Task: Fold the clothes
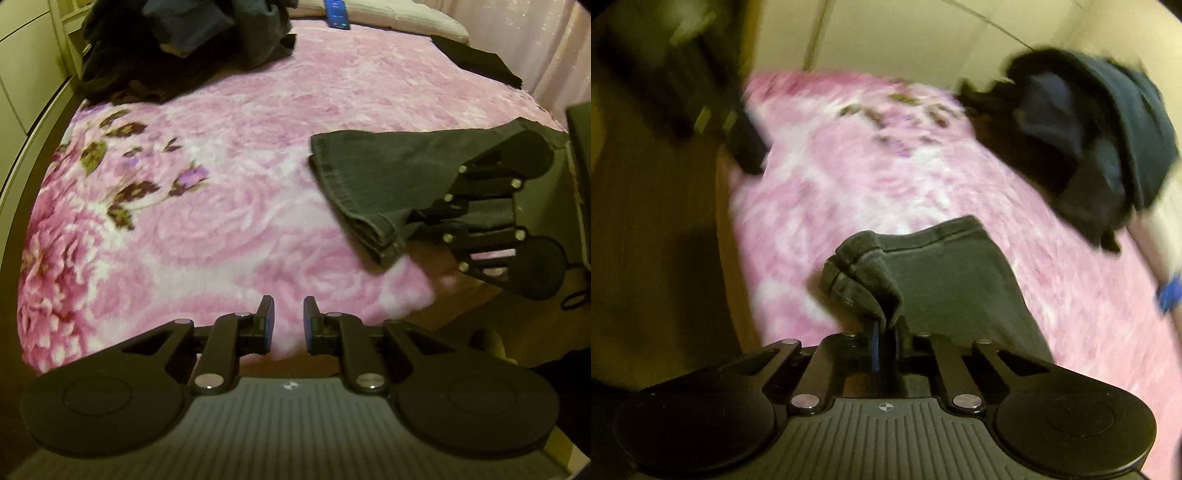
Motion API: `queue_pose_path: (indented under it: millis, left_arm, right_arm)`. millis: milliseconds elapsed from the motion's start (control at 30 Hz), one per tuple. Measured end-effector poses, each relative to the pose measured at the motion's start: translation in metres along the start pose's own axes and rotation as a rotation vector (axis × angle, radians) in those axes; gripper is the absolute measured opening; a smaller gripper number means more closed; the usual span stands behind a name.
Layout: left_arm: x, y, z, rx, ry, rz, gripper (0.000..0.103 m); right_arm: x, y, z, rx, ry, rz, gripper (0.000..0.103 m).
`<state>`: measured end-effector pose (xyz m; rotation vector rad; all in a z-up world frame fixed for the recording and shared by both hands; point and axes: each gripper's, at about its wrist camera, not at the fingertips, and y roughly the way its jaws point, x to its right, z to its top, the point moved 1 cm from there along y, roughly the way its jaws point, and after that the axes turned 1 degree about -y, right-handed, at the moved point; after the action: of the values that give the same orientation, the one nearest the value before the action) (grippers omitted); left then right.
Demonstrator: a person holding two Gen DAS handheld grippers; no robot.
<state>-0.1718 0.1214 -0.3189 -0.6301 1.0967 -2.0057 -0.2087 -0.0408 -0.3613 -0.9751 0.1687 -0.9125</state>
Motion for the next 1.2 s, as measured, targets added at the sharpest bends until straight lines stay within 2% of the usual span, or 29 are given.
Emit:
queue_pose_path:
  millis: [100, 200, 267, 333, 367, 467, 567, 600, 700, 800, 900, 1100, 1200]
  left_arm:
    - [0.021, -0.002, 0.018, 0.022, 0.043, -0.014, 0.012]
    - [0.049, 0.000, 0.047, 0.041, 0.094, -0.041, 0.012]
    - [0.074, 0.003, 0.070, 0.053, 0.140, -0.070, 0.012]
    - [0.105, 0.007, 0.096, 0.070, 0.199, -0.113, 0.012]
    - [0.122, 0.010, 0.109, 0.079, 0.233, -0.137, 0.012]
    - [0.179, 0.025, 0.144, 0.098, 0.340, -0.221, 0.016]
    - [0.235, 0.045, 0.171, 0.100, 0.441, -0.296, 0.016]
    - [0.252, 0.052, 0.176, 0.098, 0.473, -0.315, 0.016]
    - [0.301, 0.071, 0.191, 0.089, 0.563, -0.367, 0.021]
    - [0.334, 0.089, 0.198, 0.069, 0.625, -0.403, 0.021]
    - [0.360, 0.109, 0.200, 0.037, 0.685, -0.422, 0.022]
    - [0.381, 0.143, 0.195, -0.044, 0.781, -0.414, 0.024]
    - [0.373, 0.152, 0.189, -0.073, 0.812, -0.394, 0.026]
  right_arm:
    - [0.054, -0.043, 0.003, 0.121, 0.322, 0.015, 0.005]
    - [0.131, -0.110, -0.018, 0.318, 0.707, -0.056, 0.005]
    - [0.174, -0.161, -0.059, 0.436, 0.934, -0.198, 0.005]
    - [0.201, -0.204, -0.114, 0.501, 1.135, -0.365, 0.005]
    - [0.207, -0.214, -0.150, 0.490, 1.236, -0.426, 0.005]
    - [0.211, -0.216, -0.261, 0.382, 1.546, -0.504, 0.005]
    - [0.195, -0.202, -0.350, 0.281, 1.832, -0.471, 0.005]
    - [0.188, -0.203, -0.365, 0.291, 1.882, -0.444, 0.005]
    - [0.174, -0.211, -0.372, 0.330, 1.901, -0.429, 0.005]
    - [0.170, -0.219, -0.374, 0.364, 1.922, -0.425, 0.005]
    - [0.172, -0.214, -0.381, 0.353, 1.948, -0.414, 0.005]
    - [0.164, -0.216, -0.405, 0.317, 2.035, -0.408, 0.005]
    - [0.167, -0.235, -0.391, 0.249, 1.929, -0.472, 0.007]
